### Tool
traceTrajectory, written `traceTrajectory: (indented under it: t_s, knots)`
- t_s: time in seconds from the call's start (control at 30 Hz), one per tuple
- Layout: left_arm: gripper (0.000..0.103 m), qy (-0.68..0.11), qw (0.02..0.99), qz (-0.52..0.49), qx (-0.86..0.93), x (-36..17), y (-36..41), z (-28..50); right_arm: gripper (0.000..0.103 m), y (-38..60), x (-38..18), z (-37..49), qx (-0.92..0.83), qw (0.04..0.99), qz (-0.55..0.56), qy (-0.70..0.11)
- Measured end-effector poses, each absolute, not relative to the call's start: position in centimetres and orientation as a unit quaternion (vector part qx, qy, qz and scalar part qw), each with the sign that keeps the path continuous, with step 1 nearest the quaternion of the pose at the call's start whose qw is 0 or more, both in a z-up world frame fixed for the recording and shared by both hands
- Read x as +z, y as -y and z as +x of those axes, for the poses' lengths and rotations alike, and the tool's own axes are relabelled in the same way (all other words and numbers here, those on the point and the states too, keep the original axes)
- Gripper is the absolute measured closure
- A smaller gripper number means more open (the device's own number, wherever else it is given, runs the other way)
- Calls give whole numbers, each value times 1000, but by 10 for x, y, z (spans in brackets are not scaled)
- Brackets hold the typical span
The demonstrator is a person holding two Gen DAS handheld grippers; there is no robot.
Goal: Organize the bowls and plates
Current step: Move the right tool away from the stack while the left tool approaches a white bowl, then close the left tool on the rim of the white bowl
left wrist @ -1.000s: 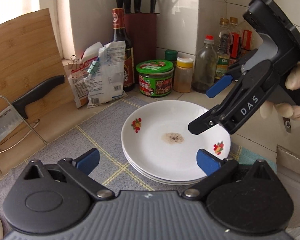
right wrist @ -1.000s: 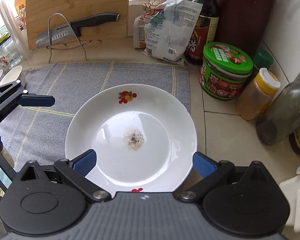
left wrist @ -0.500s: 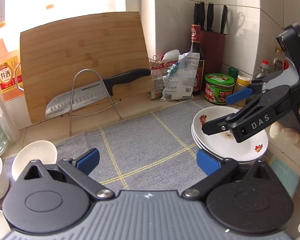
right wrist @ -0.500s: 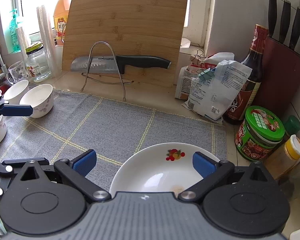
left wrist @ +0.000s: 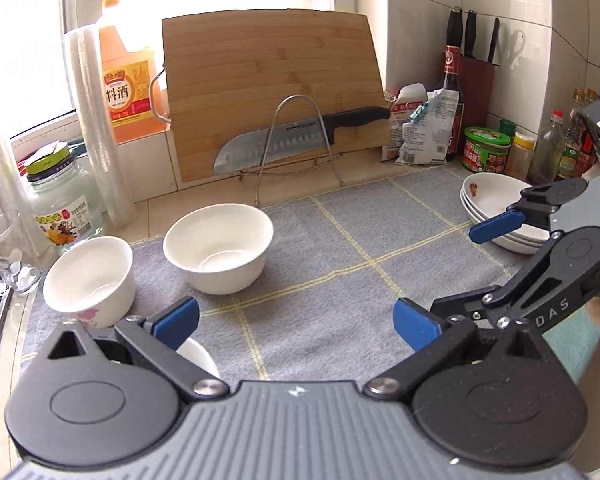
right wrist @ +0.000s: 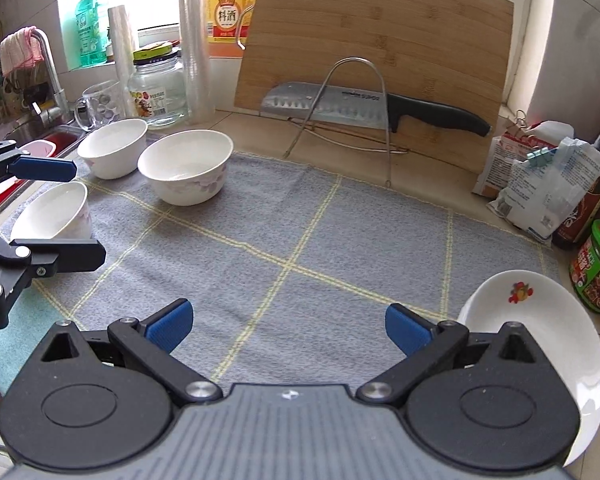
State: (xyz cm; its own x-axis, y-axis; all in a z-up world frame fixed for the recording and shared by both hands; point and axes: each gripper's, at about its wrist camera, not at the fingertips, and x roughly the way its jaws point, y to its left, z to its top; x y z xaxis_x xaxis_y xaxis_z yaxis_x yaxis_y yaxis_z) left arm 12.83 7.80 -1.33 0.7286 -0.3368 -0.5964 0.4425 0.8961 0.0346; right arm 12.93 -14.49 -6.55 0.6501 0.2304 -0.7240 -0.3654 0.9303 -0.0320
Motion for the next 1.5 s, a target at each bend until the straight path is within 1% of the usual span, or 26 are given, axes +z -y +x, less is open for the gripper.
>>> traceTrajectory:
  t_s: [0.13, 0.43, 0.63, 0.8, 0.9, 1.03, 1.07, 1.17, 1.23, 1.33, 1.5]
  knots:
    - [1, -316, 923, 95, -197, -17, -111, 125, 0, 98, -77, 121, 193, 897, -99, -386]
    - [1, -347, 920, 65, -169, -26, -182, 140, 0, 13, -90, 113, 260, 882, -141, -367]
    - [1, -395, 902, 48, -167, -48, -207, 165, 0, -31, -100, 115, 296, 871, -172, -351]
    - [1, -405, 897, 53, -172, -55, -213, 176, 0, -58, -107, 118, 313, 864, -194, -342]
    - [4, -409, 893, 50, -182, -56, -213, 180, 0, -65, -110, 121, 318, 864, -192, -340]
    - [15, -416, 887, 45, -195, -57, -212, 185, 0, -70, -112, 122, 321, 862, -201, -337]
    - [15, -418, 885, 44, -200, -57, -211, 186, 1, -71, -113, 122, 321, 862, -204, -335]
    - [17, -420, 882, 44, -210, -57, -209, 187, 5, -70, -113, 122, 321, 861, -211, -334]
    - [21, -422, 879, 45, -216, -56, -206, 188, 9, -70, -112, 123, 323, 860, -211, -333]
    - [26, -425, 875, 46, -229, -56, -202, 188, 12, -69, -111, 122, 324, 861, -212, -331]
    - [32, -423, 872, 51, -243, -54, -196, 189, 16, -69, -110, 122, 328, 861, -214, -326]
